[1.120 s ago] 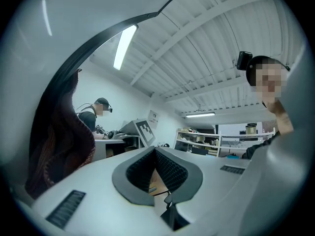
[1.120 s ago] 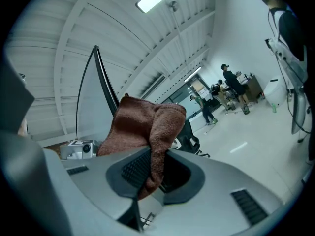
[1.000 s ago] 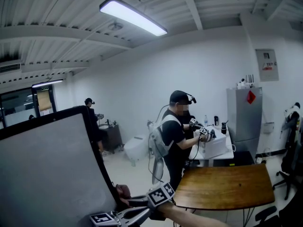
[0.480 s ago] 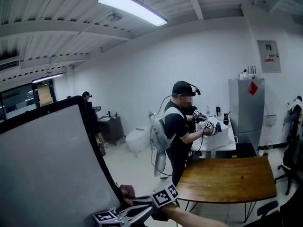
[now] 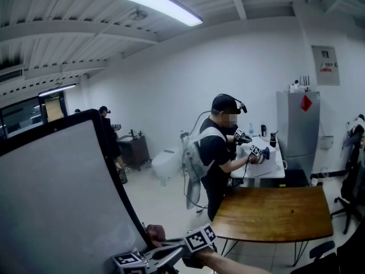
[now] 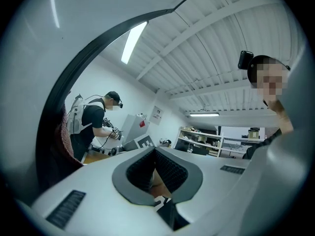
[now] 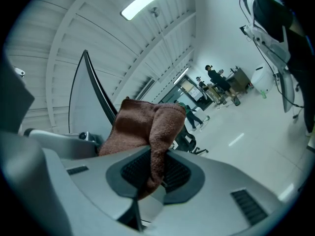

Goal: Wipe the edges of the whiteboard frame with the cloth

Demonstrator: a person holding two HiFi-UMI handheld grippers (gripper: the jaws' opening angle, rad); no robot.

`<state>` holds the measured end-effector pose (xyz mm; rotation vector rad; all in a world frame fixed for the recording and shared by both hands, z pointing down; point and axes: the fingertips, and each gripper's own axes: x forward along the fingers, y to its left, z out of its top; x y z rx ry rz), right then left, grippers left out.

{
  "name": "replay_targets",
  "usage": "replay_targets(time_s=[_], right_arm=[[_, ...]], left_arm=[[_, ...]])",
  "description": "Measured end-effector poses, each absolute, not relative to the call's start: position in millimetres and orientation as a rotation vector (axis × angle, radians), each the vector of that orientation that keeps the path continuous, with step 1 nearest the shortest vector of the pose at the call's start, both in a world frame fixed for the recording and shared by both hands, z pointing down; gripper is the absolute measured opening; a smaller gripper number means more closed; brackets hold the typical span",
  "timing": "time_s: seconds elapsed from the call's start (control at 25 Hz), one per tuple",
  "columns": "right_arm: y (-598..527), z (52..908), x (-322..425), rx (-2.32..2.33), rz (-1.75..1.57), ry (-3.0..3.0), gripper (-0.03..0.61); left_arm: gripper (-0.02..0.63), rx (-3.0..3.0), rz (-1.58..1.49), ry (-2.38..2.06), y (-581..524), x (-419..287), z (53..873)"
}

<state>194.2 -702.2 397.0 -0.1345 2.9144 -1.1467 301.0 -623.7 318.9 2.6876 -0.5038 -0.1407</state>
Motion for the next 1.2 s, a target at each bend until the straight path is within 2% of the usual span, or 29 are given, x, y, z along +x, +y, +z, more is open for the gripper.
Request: replay_targets(time_s=[0.8, 1.2], right_arm=[[-698, 453, 198, -0.236, -1.279, 2.743, 0.071], [-703, 455, 205, -0.308, -1.245, 2.574, 0.071]], left_arm=[[-0.011, 2.644, -0.076, -0.535, -618, 295, 349], [-0.011, 2.544, -0.059, -0.53, -619, 294, 374]])
